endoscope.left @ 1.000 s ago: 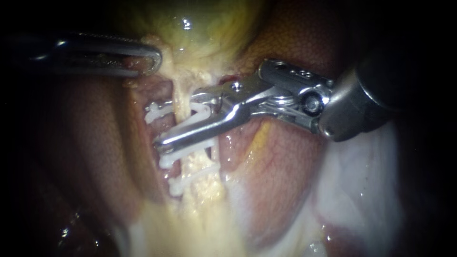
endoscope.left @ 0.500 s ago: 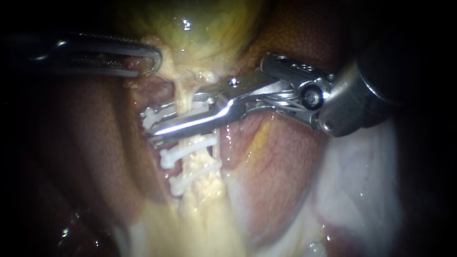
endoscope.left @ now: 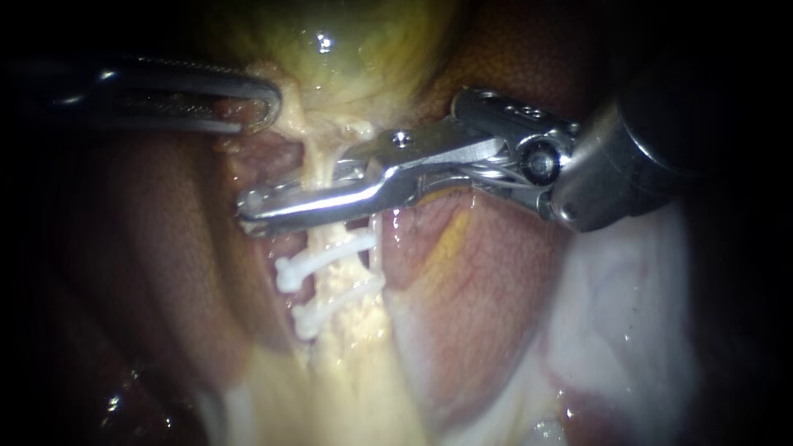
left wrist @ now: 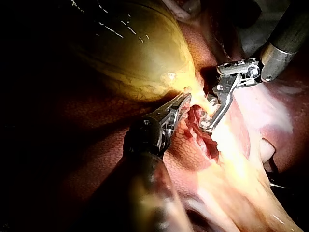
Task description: Clipping third clip left tube
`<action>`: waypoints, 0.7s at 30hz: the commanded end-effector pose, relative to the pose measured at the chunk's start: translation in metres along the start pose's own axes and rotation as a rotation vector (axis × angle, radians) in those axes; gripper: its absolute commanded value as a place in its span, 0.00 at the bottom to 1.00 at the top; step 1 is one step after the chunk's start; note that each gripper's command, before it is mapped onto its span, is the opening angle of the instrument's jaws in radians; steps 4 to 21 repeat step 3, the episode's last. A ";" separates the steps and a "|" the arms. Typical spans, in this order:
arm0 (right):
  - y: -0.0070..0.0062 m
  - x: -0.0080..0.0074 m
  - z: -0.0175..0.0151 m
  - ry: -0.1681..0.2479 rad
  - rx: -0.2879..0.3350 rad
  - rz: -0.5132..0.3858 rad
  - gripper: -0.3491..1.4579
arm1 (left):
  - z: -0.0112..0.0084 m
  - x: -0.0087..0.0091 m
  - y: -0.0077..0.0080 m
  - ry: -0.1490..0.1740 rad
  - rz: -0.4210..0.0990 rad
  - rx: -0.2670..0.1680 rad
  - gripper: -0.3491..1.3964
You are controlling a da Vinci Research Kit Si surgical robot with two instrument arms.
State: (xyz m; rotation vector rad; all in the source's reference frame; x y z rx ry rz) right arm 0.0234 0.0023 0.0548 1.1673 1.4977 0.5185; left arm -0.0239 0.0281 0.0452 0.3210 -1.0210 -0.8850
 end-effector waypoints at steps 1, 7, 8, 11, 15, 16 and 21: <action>0.0001 0.0000 0.0000 0.000 0.000 0.000 0.00 | 0.0000 0.0000 0.0000 0.000 0.000 0.000 0.00; 0.0001 -0.0001 -0.0001 0.000 -0.001 0.000 0.00 | 0.0000 0.0000 0.0000 0.000 0.000 0.000 0.00; 0.0001 -0.0001 -0.0001 0.000 -0.001 0.000 0.00 | 0.0000 0.0000 0.0000 0.000 0.000 0.000 0.00; 0.0001 -0.0001 -0.0001 0.000 -0.001 0.000 0.00 | 0.0000 0.0000 0.0000 0.000 0.000 0.000 0.00; 0.0001 -0.0001 -0.0001 0.000 -0.001 0.000 0.00 | 0.0000 0.0000 0.0000 0.000 0.000 0.000 0.00; 0.0001 -0.0001 -0.0001 0.000 -0.001 0.000 0.00 | 0.0000 0.0000 0.0000 0.000 0.000 0.000 0.00; 0.0001 -0.0001 -0.0001 0.000 -0.001 0.000 0.00 | 0.0000 0.0000 0.0000 0.000 0.000 0.000 0.00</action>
